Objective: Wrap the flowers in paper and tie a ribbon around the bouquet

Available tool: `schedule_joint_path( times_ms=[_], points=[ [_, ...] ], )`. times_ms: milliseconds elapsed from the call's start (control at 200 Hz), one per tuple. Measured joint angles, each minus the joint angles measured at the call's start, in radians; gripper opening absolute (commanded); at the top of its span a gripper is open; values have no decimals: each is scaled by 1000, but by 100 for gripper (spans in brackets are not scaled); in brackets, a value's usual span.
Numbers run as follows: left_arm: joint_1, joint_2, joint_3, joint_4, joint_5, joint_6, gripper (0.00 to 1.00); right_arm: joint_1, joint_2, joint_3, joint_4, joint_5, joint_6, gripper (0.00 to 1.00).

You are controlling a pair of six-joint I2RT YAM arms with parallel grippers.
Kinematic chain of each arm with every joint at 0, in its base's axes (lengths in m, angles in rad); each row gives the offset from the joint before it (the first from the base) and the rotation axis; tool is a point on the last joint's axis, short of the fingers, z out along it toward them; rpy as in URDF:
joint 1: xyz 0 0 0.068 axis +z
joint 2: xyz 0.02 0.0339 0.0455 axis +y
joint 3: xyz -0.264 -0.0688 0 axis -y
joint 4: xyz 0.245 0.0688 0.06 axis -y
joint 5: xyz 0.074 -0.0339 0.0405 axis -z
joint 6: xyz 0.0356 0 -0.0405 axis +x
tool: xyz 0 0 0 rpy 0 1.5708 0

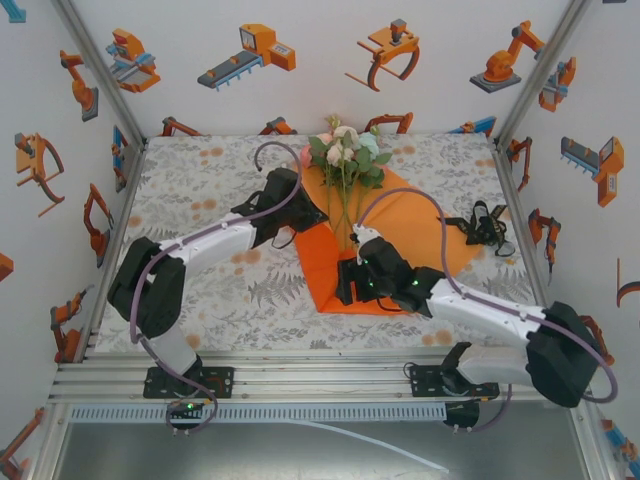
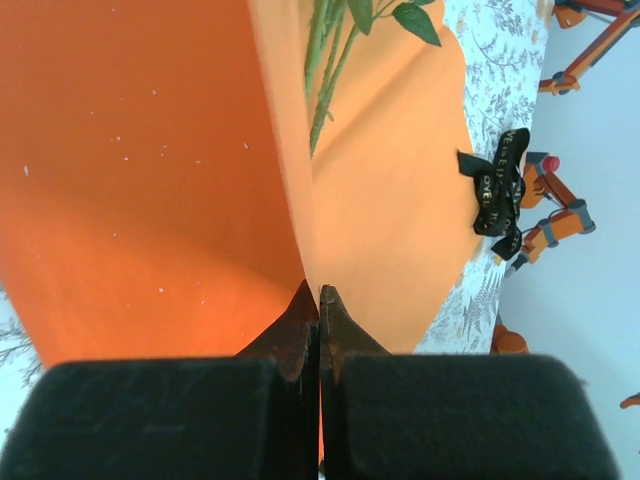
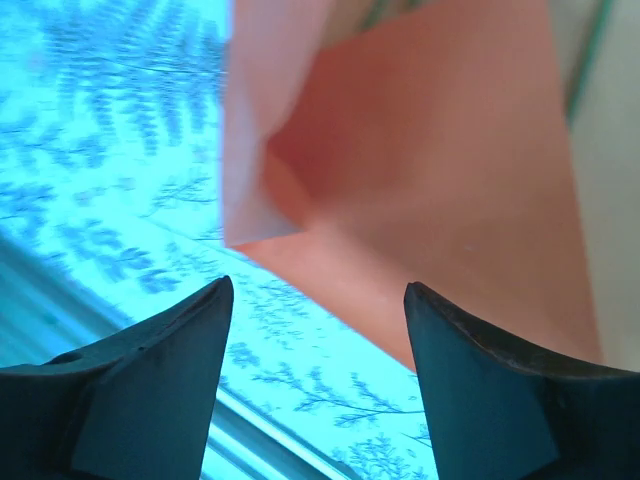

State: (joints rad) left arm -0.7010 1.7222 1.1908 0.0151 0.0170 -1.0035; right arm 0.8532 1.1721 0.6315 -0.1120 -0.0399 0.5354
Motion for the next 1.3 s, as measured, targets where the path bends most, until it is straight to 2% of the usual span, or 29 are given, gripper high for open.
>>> schedule_joint_path(
  times_ms=[100, 180, 275, 441, 501, 591, 636, 676, 766, 841, 1016, 1177, 1302],
  points=[
    [-14, 27, 30, 11, 2, -2, 1, 0, -16, -30, 92, -72, 40, 73],
    [-30, 44, 43, 31, 6, -2, 1, 0, 16, -32, 137, -78, 61, 73],
    [-49, 53, 43, 55, 14, -4, 1, -2, 72, -29, 147, -28, 87, 72],
    [-68, 54, 43, 102, 44, -4, 1, -13, 123, -29, 154, 34, 137, 62],
    [-71, 54, 43, 121, 55, -3, 1, -13, 123, -31, 163, 44, 151, 52],
    [-74, 55, 43, 146, 73, -2, 1, -14, 122, -50, 204, 49, 172, 29],
    [-76, 56, 43, 158, 82, -2, 2, -13, 122, -64, 224, 54, 186, 21],
    [-77, 58, 43, 165, 90, -1, 7, -13, 121, -77, 237, 60, 202, 18],
    [-80, 62, 41, 174, 96, 15, 38, -14, 121, -101, 240, 83, 222, 16],
    [-82, 57, 29, 190, 85, 35, 52, -14, 121, -113, 237, 96, 228, 14],
    [-82, -29, -33, 164, -3, 150, 57, -14, 124, -114, 233, 113, 229, 11],
    [-80, -166, -80, 129, -177, 269, 59, -15, 121, -115, 227, 132, 243, 6],
    [-57, -172, -85, 94, -277, 318, 57, -16, 89, -128, 223, 138, 262, 7]
  ],
)
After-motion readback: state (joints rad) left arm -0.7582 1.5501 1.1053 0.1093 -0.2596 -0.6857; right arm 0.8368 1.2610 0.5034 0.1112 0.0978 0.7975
